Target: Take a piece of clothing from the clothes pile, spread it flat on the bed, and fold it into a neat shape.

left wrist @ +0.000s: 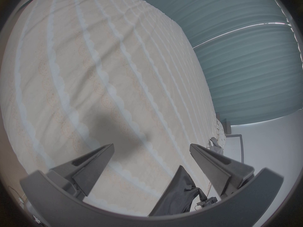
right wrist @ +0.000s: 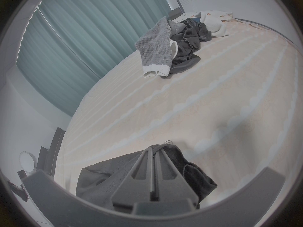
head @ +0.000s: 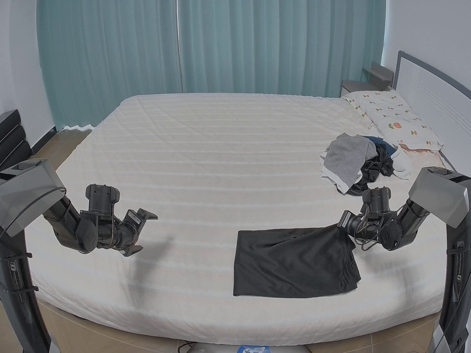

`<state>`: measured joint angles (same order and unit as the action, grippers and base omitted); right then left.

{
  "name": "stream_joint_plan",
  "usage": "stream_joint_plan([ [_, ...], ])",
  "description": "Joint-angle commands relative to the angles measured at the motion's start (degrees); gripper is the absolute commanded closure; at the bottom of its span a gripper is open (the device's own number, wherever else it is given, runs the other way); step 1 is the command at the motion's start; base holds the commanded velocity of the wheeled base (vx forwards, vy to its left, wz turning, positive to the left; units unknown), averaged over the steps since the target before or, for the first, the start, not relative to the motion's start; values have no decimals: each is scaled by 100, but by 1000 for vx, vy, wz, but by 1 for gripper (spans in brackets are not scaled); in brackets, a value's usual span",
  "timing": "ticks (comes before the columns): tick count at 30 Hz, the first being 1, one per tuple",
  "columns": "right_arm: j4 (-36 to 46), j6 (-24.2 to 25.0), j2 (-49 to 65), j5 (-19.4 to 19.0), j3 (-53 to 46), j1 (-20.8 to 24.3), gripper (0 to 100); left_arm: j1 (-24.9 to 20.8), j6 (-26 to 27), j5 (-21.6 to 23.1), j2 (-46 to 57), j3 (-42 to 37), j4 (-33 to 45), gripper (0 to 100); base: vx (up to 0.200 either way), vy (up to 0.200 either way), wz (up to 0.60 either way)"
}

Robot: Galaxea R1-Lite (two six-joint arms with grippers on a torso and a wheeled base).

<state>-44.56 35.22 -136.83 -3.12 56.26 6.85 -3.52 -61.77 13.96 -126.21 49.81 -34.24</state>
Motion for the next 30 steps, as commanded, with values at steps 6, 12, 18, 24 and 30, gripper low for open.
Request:
stream_joint_plan([
  [6,-27,3,-142,-22,17,-123,100,-8,-2,2,-9,-6,-3,0,0,0,0],
  [12,-9,11,-301,-13,131,-175,100,-17,-2,2,-9,-6,5,0,0,0,0],
  [18,-9,11,-309,-22,69,-237,100,-17,-2,2,-18,-6,5,0,0,0,0],
  [24,8,11,-309,-13,25,-272,100,-26,-2,-7,-18,-6,5,0,0,0,0],
  [30,0,11,-195,-57,-133,-272,0,-34,-2,-7,-18,-6,5,0,0,0,0],
])
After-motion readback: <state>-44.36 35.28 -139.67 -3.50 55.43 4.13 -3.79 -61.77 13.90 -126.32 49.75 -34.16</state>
